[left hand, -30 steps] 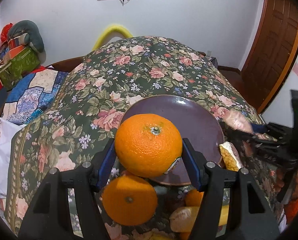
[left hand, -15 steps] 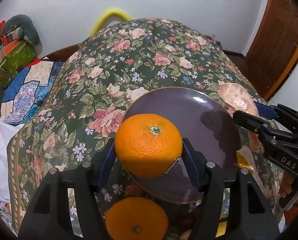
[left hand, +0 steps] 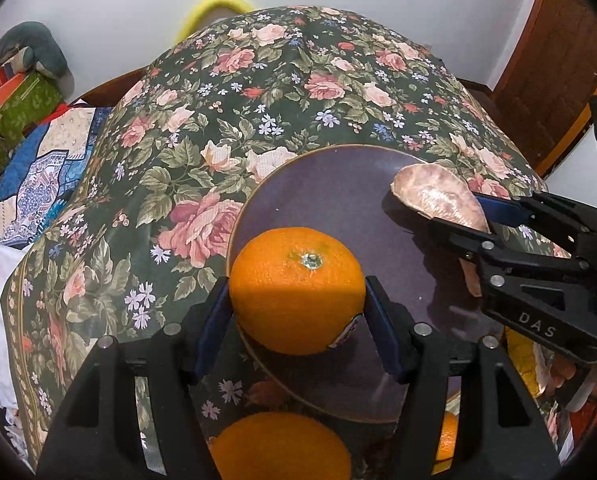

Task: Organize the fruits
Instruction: 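Lower the pomelo segment onto the purple plate while the left tool sets the orange there, then move the right tool to a yellow corn cob and close on it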

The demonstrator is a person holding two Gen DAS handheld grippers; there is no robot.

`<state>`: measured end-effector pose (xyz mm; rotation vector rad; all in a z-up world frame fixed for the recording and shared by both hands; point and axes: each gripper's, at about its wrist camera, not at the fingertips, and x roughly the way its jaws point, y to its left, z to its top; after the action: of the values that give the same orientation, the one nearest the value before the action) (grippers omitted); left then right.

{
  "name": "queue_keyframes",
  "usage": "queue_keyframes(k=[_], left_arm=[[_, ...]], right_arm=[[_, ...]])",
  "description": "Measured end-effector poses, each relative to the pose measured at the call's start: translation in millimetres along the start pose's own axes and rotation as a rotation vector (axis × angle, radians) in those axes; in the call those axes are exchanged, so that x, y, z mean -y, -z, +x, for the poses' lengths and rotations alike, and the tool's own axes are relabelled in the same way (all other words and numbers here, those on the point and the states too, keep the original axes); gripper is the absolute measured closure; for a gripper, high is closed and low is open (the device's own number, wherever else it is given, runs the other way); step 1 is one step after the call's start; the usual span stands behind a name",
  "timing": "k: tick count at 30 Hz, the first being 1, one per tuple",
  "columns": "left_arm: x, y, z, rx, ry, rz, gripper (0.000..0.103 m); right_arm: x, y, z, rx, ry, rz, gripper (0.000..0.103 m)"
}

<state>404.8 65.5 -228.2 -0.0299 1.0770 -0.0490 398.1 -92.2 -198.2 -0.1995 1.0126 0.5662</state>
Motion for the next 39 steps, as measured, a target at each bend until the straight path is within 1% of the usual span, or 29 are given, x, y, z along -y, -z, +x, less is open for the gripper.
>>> queue_keyframes(k=[6,9,12,15,19,23,27,30,33,35,39], left_arm=[[2,0,1,0.001,-0.013,0.011,0.038],[1,0,0,-0.005,-0.018,0.007,0.038],[3,1,-10,0.022,-0.026,0.01,0.037],[7,1,-30,0.068,-0.024,0.01,0.03],[10,2,-57,0.115,-0.018,0.011,0.03],[12,10,-92,0.171,-0.014,0.002,0.03],[15,22,-124,0.221,-0.014,-0.006,0.03],[17,33,-147,0.258,-0.009,-0.013,0.026],[19,46,-168,0.296,-0.007,-0.022,0.023],[20,54,-176,0.309,-0.012,-0.025,0.022],[22,74,-186,0.313,-0.007,-0.039,0.02]], right_arm=[[-4,1,5,-0.027,0.016,-0.027,0.061],[-6,1,-1,-0.016,0.019,-0.033,0.06],[-7,1,-9,-0.007,0.015,-0.032,0.06],[-8,2,-23,0.017,0.021,-0.033,0.059],[-12,5,-43,0.049,0.017,-0.029,0.059],[-19,11,-70,0.09,0.024,-0.034,0.059],[-25,16,-95,0.129,0.023,-0.033,0.059],[-31,24,-115,0.158,0.027,-0.036,0.058],[-37,34,-134,0.187,0.03,-0.041,0.052],[-40,42,-145,0.203,0.03,-0.044,0.05],[-46,57,-161,0.223,0.038,-0.052,0.049]])
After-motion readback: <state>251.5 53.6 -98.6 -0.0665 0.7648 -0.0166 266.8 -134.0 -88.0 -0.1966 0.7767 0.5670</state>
